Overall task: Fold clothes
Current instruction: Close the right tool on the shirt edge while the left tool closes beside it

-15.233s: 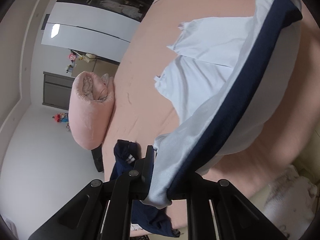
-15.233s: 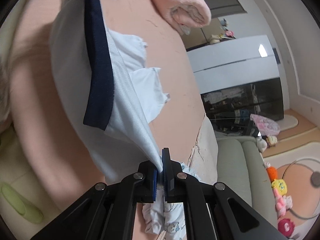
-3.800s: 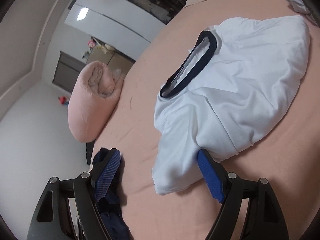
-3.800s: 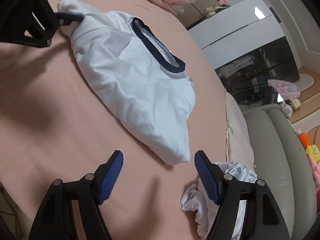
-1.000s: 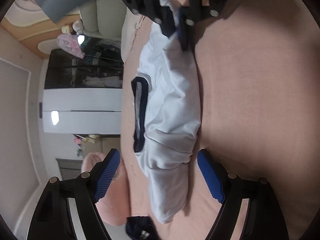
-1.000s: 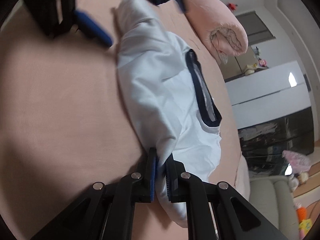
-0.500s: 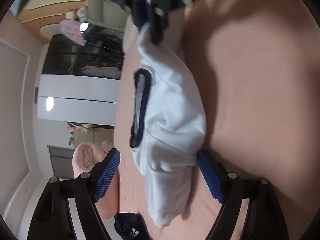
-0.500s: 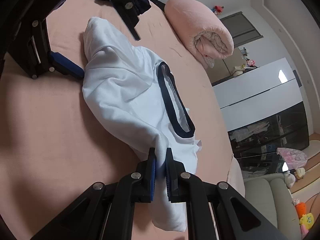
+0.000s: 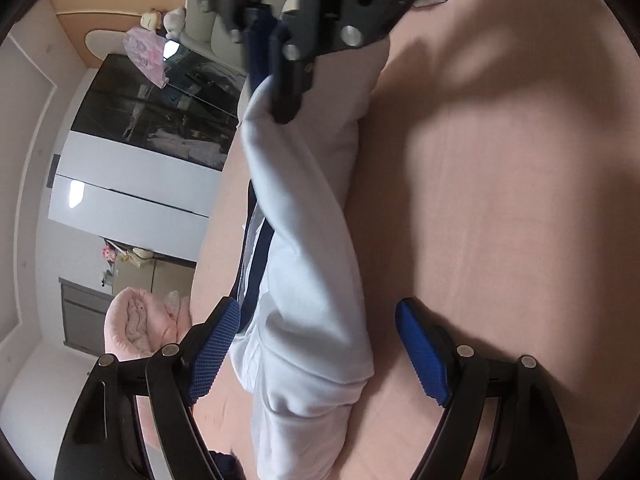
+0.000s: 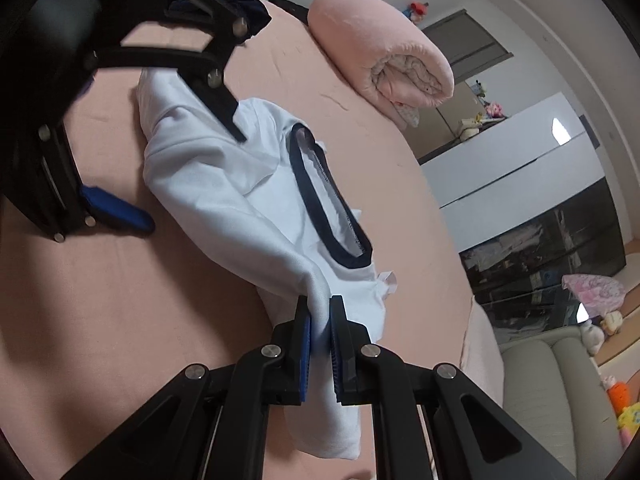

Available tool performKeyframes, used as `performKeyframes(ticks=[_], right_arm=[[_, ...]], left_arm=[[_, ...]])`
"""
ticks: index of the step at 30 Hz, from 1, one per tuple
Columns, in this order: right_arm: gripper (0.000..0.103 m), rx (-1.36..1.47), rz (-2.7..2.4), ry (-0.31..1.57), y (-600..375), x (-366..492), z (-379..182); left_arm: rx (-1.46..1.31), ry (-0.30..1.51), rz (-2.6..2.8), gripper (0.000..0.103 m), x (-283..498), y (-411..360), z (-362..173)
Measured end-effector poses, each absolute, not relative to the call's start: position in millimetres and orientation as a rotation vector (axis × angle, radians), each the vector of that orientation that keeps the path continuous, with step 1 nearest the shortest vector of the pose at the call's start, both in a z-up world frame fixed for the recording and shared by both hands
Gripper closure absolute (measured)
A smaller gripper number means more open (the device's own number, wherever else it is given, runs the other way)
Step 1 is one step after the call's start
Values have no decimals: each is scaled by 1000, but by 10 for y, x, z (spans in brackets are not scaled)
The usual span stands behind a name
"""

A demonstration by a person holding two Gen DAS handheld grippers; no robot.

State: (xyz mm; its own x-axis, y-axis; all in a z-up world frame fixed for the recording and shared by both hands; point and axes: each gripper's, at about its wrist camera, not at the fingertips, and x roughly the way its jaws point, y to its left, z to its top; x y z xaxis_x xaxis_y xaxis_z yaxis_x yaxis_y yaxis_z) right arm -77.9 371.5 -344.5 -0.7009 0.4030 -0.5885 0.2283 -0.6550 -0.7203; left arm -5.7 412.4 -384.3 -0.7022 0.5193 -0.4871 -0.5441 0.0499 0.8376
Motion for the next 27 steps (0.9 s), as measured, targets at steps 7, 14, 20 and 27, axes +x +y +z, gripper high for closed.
performKeyframes(ticks=[7,14,20,27], right_arm=[[94,-1154,2497,-1283,3691,-777,-3440],[94,-1163,2494,-1292,3706,-752,-3454],[94,-1150,2484,-1294,3715,-752,-3472],[94,-1184,2449,-1319,3704,-749,-3549]], left_arm=[[12,1621,1838,16,-112,4121,-3853],[133,1794,1843,16,-181,4114,-3965],[181,1885,1864,16,-319,4152,-3983],[165,1868,1877,16,-419,4183,-4048]])
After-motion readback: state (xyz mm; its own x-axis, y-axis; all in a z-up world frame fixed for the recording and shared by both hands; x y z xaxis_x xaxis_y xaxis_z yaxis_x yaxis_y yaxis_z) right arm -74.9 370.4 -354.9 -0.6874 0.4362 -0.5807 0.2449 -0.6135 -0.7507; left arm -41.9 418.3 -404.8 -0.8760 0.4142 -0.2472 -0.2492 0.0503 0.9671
